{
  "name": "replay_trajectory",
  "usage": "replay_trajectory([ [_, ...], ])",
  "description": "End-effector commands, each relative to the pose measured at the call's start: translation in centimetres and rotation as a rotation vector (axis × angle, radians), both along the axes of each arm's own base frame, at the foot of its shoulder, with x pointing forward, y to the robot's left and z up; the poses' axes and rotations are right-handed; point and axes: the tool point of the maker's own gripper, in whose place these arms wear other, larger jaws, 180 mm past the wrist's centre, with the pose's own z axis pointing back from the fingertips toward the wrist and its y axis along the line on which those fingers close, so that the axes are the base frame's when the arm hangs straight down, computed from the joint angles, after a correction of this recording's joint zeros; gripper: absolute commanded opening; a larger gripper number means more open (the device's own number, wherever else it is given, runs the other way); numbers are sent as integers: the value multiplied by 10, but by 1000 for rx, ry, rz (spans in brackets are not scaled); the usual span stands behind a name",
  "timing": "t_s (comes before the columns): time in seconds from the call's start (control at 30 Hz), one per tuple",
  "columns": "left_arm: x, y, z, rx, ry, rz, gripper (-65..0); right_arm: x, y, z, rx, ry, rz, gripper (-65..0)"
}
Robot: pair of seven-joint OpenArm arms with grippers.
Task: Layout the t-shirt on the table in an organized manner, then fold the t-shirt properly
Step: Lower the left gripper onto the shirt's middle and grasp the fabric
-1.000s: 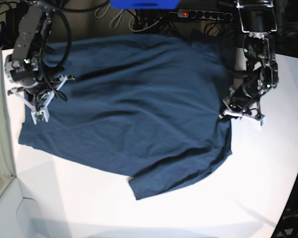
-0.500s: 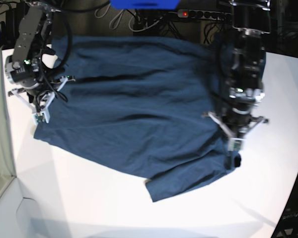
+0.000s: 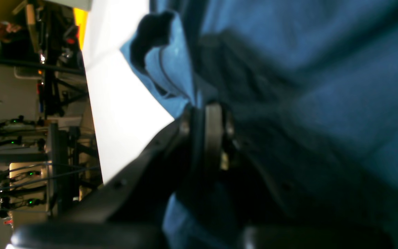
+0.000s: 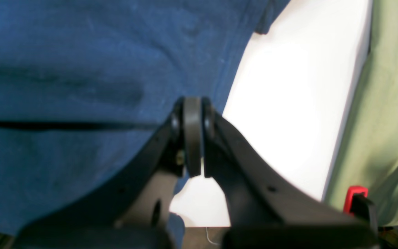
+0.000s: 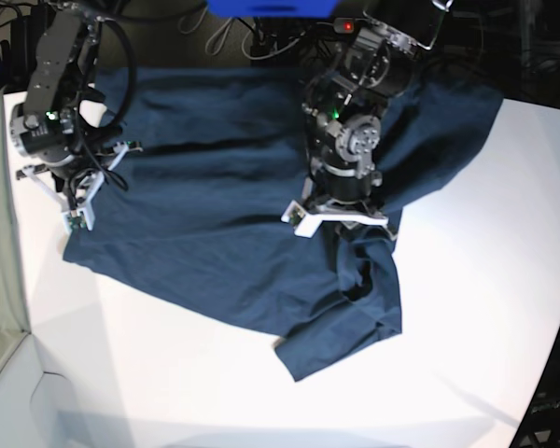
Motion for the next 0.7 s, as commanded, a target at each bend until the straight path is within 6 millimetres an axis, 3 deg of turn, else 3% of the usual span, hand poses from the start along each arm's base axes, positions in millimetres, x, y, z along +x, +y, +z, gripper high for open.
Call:
replay_trajectory([
  [0.0,7,-3,20,-10,-65,-3,-613,6,-1,8,-6,-37,2,-650],
  [0.13,2,-3,31,-34,-88,0,-495,6,-1,8,-6,-37,2,-650],
  [0.27,1,-5,32,-29,-90,-10,-297,6,-1,8,-5,-35,1,-650],
  [0.4,-4,-2,29,-36,-82,1,-160,5,-1,8,-5,-34,1,-650],
  [0.57,-12,31,48,-92,-119,109,-137,6,-1,9,-5,-37,1,-650],
  [0.67,-11,51,81,-230,-188,188,-137,6,-1,9,-5,-38,2,-650],
])
